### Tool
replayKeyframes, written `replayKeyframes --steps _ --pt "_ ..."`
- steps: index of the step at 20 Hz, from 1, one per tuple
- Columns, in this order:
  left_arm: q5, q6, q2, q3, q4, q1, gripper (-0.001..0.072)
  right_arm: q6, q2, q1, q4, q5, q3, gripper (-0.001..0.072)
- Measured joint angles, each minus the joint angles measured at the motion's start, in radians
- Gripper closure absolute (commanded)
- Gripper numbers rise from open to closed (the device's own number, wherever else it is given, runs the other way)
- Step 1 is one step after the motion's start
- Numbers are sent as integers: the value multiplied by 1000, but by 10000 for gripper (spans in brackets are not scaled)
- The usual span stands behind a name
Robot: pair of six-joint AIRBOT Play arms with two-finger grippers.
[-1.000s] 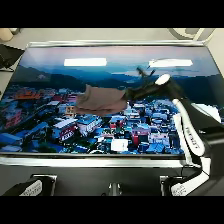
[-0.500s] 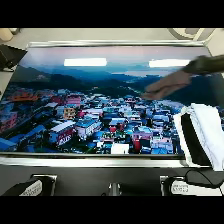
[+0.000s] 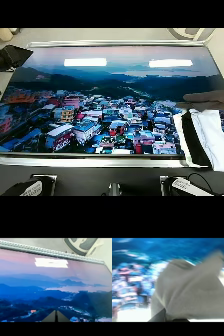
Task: Fold the shirts.
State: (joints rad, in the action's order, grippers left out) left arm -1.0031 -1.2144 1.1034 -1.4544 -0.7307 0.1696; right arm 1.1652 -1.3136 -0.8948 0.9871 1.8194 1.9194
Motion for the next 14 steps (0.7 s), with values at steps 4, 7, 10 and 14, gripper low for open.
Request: replayKeyframes --steps 4,7,10,14 --pt "2 23 0 0 0 -3 678 15 78 -48 174 7 -78 688" --pt "9 31 0 0 0 -6 678 4 174 -59 285 12 -294 688" --pt "16 34 0 0 1 -5 678 -43 280 -64 498 14 -571 687" --pt "18 37 0 0 1 -6 678 -78 356 -66 673 -1 -827 -8"
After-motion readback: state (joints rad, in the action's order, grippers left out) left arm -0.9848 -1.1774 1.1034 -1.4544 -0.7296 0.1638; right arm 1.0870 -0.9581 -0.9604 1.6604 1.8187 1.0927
